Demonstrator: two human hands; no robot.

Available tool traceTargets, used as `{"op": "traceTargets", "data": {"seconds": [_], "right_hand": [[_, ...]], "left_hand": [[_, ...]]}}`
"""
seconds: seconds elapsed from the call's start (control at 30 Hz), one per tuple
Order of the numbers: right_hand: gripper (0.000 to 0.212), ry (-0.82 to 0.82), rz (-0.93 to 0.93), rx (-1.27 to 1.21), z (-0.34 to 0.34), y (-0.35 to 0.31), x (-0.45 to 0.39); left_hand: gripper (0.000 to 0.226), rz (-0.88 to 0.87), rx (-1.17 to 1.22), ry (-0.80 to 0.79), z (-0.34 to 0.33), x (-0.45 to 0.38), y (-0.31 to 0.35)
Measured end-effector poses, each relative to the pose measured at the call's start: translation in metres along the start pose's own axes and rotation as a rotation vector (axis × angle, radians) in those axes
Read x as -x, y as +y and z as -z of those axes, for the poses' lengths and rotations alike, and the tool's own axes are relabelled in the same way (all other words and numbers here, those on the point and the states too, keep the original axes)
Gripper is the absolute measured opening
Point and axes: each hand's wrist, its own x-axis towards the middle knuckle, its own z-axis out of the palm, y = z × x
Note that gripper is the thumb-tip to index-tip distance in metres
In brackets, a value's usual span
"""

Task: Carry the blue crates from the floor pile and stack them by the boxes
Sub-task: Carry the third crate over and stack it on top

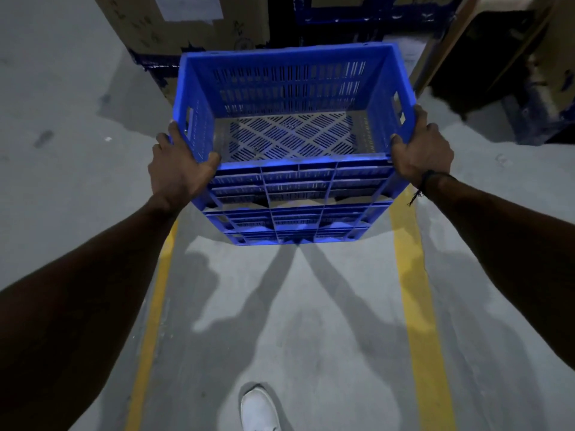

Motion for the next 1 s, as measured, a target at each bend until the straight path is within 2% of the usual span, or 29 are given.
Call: {"op": "traceTargets", "data": {"seconds": [0.37,0.7,0.87,1.0], "right_hand": [[0.081,0.027,-0.016,-0.033,-0.004,0.005,0.003],[0.080,0.001,-0.006,-0.033,-0.001,0.002,0.000],[0.077,-0.006,-0.002,-0.021,0.000,0.004,0.007],[0.083,-0.061,-0.019,-0.008,0.006,0.000,0.006]], "left_hand": [[0.091,-0.064,0.008,0.029,-0.004,-0.012,-0.005],[0.089,-0.065,-0.007,0.047,-0.008,-0.007,-0.007],[0.091,-0.047,0.012,-0.001,-0.005,-0.010,-0.006],[0.106,-0.020,0.046,-0.137,-0.001,-0.020,-0.006]]}}
